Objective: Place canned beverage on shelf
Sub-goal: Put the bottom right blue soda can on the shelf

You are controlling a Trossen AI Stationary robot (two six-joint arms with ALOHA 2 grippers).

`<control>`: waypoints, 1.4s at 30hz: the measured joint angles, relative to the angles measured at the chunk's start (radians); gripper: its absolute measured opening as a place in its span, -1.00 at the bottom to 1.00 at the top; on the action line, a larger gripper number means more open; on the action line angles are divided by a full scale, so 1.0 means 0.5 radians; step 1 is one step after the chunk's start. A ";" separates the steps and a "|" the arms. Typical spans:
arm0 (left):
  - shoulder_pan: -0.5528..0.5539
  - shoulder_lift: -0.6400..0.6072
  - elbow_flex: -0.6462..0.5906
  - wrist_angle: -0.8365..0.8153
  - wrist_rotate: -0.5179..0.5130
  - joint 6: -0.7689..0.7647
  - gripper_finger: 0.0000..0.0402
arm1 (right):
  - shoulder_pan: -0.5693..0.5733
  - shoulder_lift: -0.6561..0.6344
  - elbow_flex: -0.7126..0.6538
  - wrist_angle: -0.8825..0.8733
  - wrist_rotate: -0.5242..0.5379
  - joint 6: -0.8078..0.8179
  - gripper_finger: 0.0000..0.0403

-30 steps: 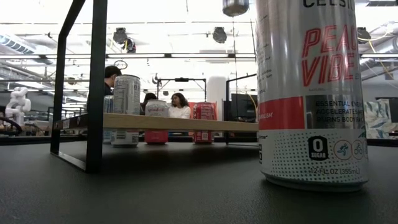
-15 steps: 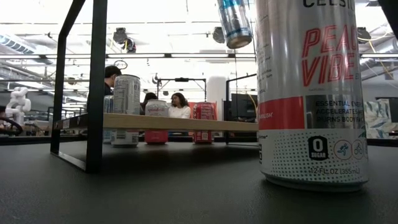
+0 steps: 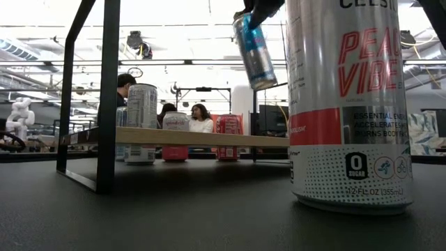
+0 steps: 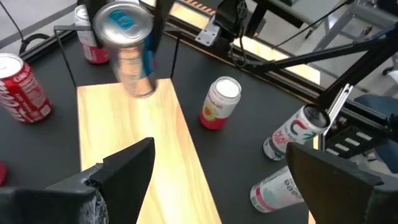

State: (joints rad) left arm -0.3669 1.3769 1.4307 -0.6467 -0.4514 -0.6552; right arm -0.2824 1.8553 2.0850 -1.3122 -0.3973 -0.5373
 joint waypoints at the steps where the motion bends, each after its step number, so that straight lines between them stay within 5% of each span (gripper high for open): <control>1: 0.000 0.000 -0.008 0.034 0.000 -0.012 0.82 | -0.014 0.000 -0.025 0.026 0.000 -0.018 0.02; 17: 0.118 -0.003 -0.031 0.081 0.019 -0.091 0.82 | -0.091 -0.001 -0.373 0.105 -0.158 -0.138 0.01; 30: 0.129 -0.003 -0.030 0.072 -0.028 -0.142 0.82 | -0.132 -0.002 -0.562 0.606 -0.145 -0.160 0.00; 42: 0.134 -0.003 -0.030 0.063 -0.050 -0.139 0.82 | -0.302 -0.002 -0.613 0.593 -0.208 -0.200 0.00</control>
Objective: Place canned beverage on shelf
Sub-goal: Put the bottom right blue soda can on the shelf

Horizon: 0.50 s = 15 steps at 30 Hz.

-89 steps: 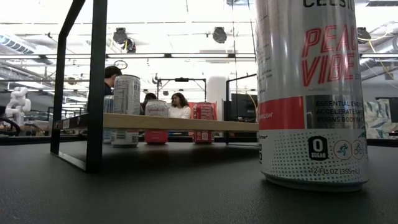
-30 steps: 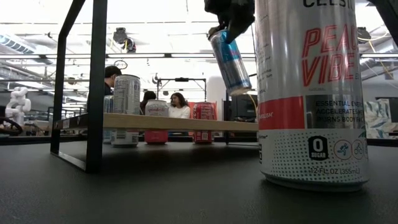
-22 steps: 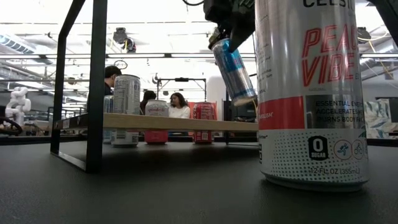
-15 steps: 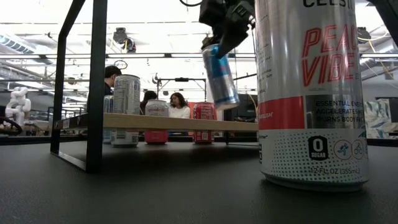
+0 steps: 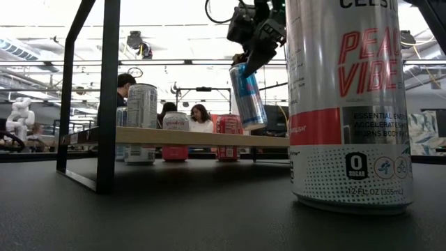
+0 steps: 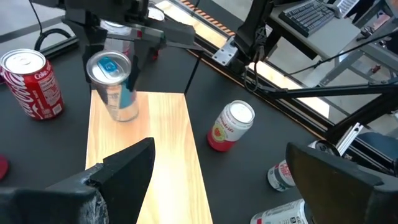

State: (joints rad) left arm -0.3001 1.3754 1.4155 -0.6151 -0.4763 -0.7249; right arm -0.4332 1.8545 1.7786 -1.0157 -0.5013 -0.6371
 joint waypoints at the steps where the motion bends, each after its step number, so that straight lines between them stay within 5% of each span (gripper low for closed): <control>1: 0.002 0.000 0.000 0.000 0.000 0.002 0.82 | -0.007 0.000 0.000 0.016 -0.001 -0.005 0.00; 15: 0.102 0.001 0.000 0.000 0.047 0.064 0.82 | -0.075 0.002 -0.182 0.177 -0.047 0.037 0.00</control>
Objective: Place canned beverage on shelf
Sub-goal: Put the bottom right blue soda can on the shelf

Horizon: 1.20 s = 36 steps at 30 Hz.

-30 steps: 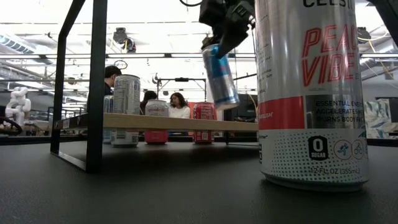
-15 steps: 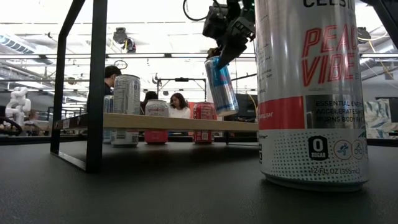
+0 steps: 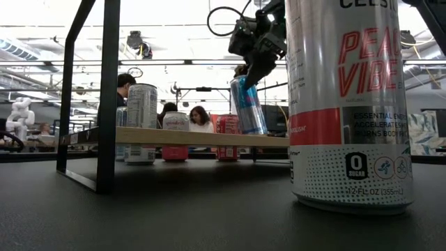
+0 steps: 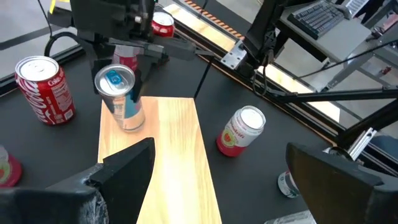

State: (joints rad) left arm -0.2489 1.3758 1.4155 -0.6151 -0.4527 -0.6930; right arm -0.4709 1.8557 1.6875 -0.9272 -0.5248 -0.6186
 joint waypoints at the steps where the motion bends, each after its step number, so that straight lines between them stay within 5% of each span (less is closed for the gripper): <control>1: 0.010 0.000 0.000 0.001 0.014 0.001 0.82 | 0.000 0.000 0.000 0.011 -0.001 -0.002 0.00; 36: 0.067 0.001 0.002 0.002 0.073 0.053 0.82 | -0.014 0.021 0.005 -0.010 0.160 -0.112 0.22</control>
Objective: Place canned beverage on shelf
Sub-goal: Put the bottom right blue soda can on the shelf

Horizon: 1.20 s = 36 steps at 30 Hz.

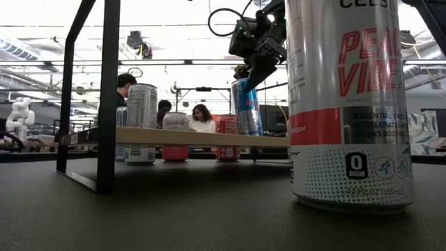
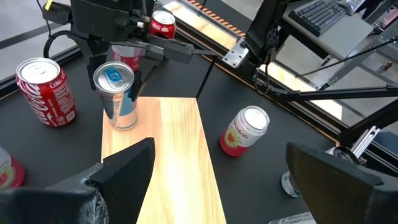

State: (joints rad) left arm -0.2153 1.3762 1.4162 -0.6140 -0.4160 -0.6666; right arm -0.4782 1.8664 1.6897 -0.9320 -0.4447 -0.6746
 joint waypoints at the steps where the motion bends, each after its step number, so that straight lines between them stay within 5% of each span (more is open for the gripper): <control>1: 0.000 0.000 0.000 0.000 0.000 0.001 0.82 | 0.000 0.000 0.000 -0.001 0.000 0.000 0.23; 36: 0.000 0.000 0.000 0.001 0.054 0.091 0.82 | 0.000 -0.093 -0.005 -0.127 0.104 -0.116 0.33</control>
State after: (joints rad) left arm -0.2153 1.3762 1.4162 -0.6136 -0.3889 -0.6212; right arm -0.4783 1.8196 1.6875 -0.9957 -0.3926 -0.7328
